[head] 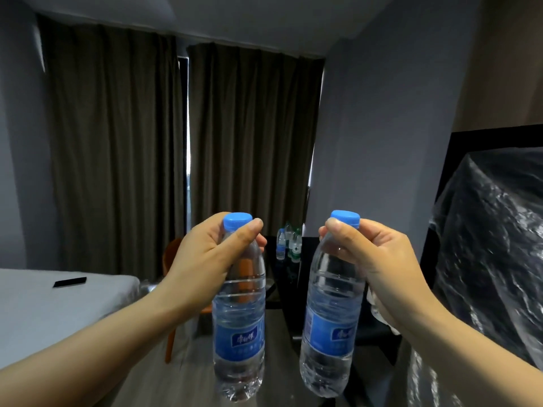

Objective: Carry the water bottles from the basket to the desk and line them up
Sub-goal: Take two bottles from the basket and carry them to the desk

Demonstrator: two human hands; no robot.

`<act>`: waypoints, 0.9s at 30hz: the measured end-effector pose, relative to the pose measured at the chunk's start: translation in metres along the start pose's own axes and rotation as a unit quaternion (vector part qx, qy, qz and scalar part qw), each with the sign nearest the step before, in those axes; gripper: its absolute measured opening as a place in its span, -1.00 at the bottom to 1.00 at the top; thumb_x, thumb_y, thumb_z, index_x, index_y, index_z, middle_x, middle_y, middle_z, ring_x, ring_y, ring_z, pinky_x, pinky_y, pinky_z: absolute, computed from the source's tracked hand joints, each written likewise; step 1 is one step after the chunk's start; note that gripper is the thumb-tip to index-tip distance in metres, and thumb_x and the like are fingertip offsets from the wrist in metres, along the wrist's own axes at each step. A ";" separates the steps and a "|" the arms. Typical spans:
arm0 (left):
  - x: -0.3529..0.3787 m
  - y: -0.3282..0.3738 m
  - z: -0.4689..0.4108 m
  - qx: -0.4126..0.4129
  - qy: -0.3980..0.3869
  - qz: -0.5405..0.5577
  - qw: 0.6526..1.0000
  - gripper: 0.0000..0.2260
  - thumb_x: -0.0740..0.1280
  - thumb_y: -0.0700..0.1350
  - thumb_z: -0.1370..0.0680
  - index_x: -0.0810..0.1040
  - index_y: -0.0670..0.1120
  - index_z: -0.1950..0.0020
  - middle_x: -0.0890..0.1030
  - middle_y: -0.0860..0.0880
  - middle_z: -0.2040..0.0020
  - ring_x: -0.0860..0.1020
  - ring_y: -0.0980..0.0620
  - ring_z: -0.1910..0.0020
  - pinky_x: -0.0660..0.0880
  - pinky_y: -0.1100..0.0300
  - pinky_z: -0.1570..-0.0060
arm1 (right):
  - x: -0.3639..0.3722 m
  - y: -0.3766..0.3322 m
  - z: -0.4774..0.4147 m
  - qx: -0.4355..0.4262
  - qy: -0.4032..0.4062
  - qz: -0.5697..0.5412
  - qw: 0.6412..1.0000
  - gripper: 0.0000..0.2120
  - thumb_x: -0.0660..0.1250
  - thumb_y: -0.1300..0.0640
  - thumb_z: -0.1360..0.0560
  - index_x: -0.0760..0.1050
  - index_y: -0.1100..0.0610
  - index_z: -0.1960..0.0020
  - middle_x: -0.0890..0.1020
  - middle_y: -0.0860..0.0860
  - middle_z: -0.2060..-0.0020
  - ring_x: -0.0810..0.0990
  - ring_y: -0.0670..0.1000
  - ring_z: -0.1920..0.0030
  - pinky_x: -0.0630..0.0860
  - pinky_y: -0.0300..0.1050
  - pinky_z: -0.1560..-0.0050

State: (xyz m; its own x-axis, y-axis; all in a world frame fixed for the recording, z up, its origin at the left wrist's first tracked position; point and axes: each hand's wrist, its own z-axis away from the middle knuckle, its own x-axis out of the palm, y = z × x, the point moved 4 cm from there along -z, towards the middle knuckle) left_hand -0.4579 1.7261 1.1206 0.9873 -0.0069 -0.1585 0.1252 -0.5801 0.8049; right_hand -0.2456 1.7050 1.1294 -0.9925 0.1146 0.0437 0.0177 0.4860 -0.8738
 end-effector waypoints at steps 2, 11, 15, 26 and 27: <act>-0.010 -0.016 -0.031 0.004 -0.003 0.008 1.000 -0.68 0.28 0.14 -0.43 0.60 -0.10 0.07 0.66 -0.05 0.17 0.65 0.03 0.18 0.57 0.14 0.15 | 0.013 0.011 -0.032 -0.003 0.004 0.004 1.000 -0.74 0.44 0.02 -0.35 0.65 0.19 0.09 0.70 0.17 0.18 0.70 0.10 0.15 0.65 -0.15 0.13; -0.045 -0.096 -0.140 0.002 -0.001 0.001 1.000 -0.63 0.26 0.19 -0.39 0.61 -0.09 0.09 0.66 -0.09 0.17 0.65 0.02 0.18 0.60 0.14 0.14 | 0.064 0.071 -0.145 -0.008 0.000 0.020 1.000 -0.75 0.42 0.01 -0.36 0.66 0.19 0.11 0.71 0.12 0.21 0.70 0.04 0.18 0.64 -0.18 0.11; -0.049 -0.138 -0.179 -0.016 -0.003 0.006 1.000 -0.64 0.28 0.20 -0.38 0.62 -0.08 0.11 0.65 -0.12 0.18 0.64 -0.07 0.16 0.61 -0.07 0.04 | 0.080 0.110 -0.192 0.005 -0.001 0.023 1.000 -0.72 0.43 -0.03 -0.33 0.66 0.18 0.12 0.71 0.11 0.23 0.70 0.05 0.19 0.62 -0.11 0.09; -0.048 -0.237 -0.322 0.017 -0.001 -0.036 0.999 -0.71 0.27 0.12 -0.43 0.62 -0.07 0.13 0.67 -0.06 0.19 0.64 0.04 0.19 0.60 0.14 0.09 | 0.100 0.201 -0.341 -0.006 0.001 -0.003 1.000 -0.73 0.44 0.00 -0.34 0.65 0.22 0.14 0.70 0.16 0.22 0.68 0.04 0.21 0.63 -0.15 0.08; -0.046 -0.246 -0.336 0.020 -0.002 -0.038 0.999 -0.72 0.27 0.12 -0.44 0.63 -0.06 0.13 0.66 -0.05 0.18 0.64 0.05 0.18 0.59 0.16 0.09 | 0.101 0.209 -0.354 -0.006 0.000 0.004 1.000 -0.73 0.45 0.00 -0.34 0.65 0.22 0.15 0.70 0.16 0.22 0.68 0.04 0.21 0.63 -0.13 0.07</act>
State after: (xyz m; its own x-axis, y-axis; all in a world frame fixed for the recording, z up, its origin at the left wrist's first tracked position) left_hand -0.5019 2.1427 1.1216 0.9747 0.0348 -0.2207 0.1954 -0.6117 0.7666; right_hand -0.2993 2.1254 1.1227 -0.9922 0.1191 0.0375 0.0267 0.4954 -0.8683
